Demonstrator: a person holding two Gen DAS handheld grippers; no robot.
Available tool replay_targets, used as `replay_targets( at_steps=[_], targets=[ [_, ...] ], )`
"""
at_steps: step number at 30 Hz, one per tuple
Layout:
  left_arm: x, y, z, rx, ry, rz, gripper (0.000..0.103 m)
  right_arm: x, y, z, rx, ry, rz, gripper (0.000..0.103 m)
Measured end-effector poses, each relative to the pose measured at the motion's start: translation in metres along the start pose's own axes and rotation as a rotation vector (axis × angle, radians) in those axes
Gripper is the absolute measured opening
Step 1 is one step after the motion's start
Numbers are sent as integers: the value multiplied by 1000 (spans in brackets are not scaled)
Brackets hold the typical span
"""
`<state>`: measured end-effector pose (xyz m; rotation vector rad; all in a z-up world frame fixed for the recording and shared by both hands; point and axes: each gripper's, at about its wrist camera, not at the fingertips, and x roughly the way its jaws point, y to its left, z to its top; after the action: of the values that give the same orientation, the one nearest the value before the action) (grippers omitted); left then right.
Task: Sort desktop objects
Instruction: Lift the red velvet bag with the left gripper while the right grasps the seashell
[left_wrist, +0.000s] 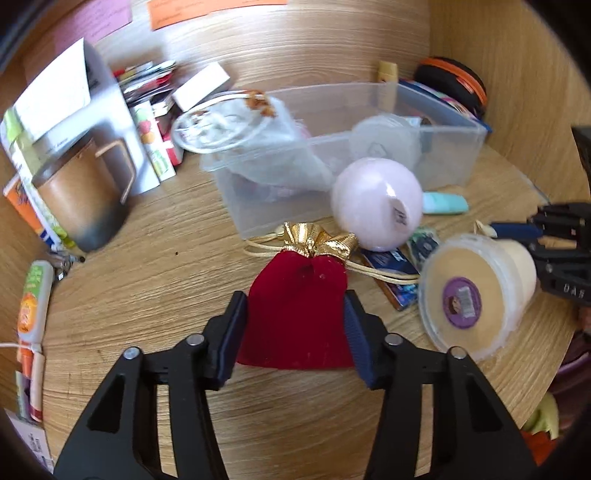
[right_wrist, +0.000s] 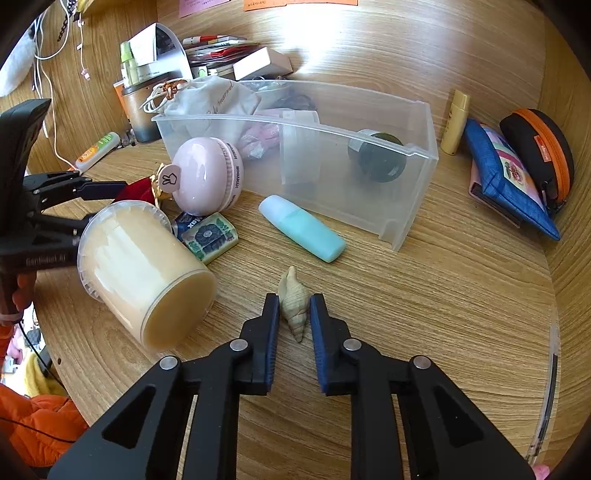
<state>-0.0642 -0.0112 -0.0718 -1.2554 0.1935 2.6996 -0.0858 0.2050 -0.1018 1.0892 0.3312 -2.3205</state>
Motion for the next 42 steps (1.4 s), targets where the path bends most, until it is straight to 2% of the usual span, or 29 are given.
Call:
replay_targets(
  at_steps=[3, 12, 29, 42],
  targets=[
    [-1, 6, 2, -22, -1, -22, 45, 1, -2, 0, 12, -1, 10, 15],
    [-12, 21, 7, -87, -33, -48, 44, -5, -5, 1, 15, -12, 6, 15],
    [-47, 20, 19, -85, -140, -71, 44, -33, -4, 22, -14, -67, -35, 15],
    [-64, 15, 44, -86, -216, -112, 44, -52, 1, 50, -51, -133, -55, 15]
  ],
)
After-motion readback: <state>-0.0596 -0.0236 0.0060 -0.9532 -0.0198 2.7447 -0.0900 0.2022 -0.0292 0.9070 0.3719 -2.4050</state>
